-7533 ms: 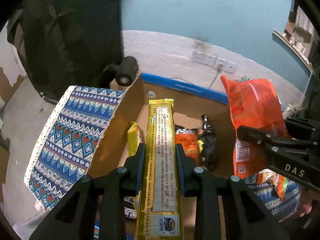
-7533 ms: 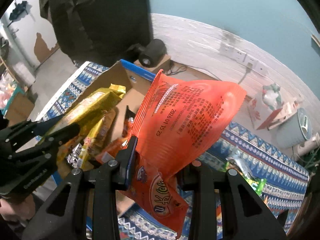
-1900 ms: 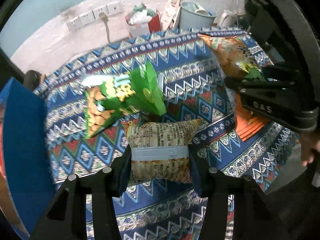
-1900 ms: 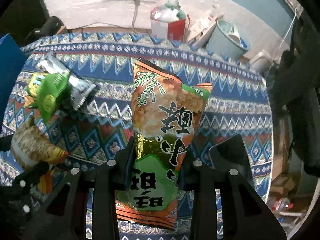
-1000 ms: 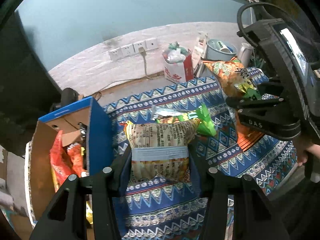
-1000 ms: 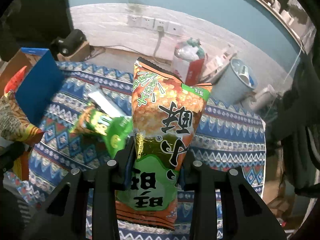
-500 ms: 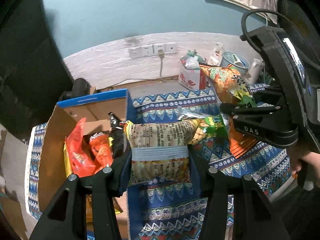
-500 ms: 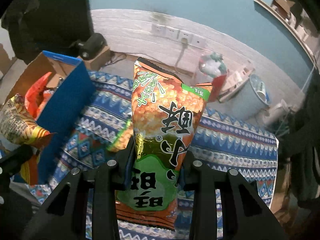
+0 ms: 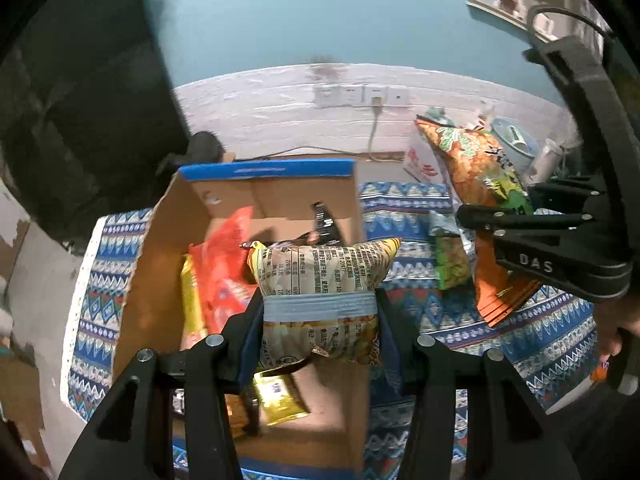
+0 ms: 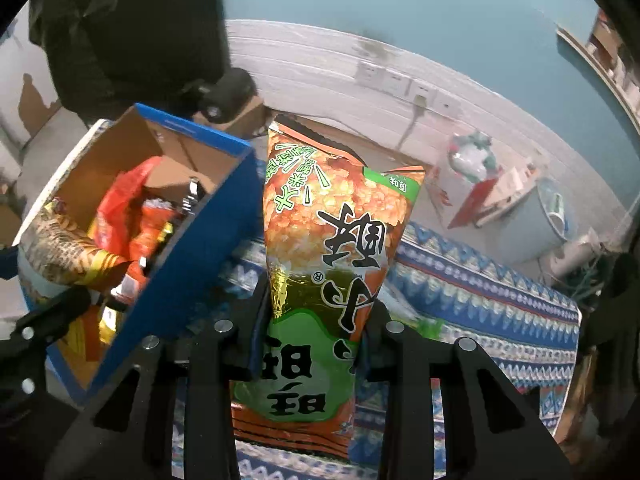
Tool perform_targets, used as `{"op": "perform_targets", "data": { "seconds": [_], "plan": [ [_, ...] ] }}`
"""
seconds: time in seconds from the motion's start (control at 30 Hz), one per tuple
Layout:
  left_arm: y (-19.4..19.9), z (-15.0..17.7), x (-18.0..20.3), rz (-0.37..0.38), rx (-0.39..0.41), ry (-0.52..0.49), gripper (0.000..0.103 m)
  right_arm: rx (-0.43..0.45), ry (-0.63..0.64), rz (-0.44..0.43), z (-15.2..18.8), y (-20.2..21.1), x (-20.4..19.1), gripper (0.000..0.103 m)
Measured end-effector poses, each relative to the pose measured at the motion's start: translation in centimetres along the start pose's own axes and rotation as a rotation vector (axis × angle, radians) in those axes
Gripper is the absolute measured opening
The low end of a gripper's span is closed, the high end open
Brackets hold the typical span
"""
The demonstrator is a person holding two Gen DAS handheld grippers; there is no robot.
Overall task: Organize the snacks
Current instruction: 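Carry the cracker pack and orange-green bag over the box with both tools, then open both tools to drop the cracker pack and orange-green bag into the box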
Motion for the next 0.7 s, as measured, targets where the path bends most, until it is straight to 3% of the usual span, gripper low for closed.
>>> {"op": "perform_targets", "data": {
  "seconds": [0.27,0.7],
  "plan": [
    [-0.9,1.5,-5.5,-0.030,-0.034,0.100,0.051,0.008,0.053,-0.034,-1.6,-0.5,-4.7,0.033],
    [-2.0,3.5,-10.7,-0.069,-0.074,0.203,0.051,-0.006,0.090,-0.098,-3.1,-1.7,-9.9,0.033]
  ]
}}
Point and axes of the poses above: each gripper's, at about its wrist camera, not at the fingertips, and y roughly against the way its jaws point, x to its right, z to its underside, the point moved 9 cm from there along -y, roughly the way its jaws point, and after that the axes turned 7 degrees about -y, right-handed, at the moved point
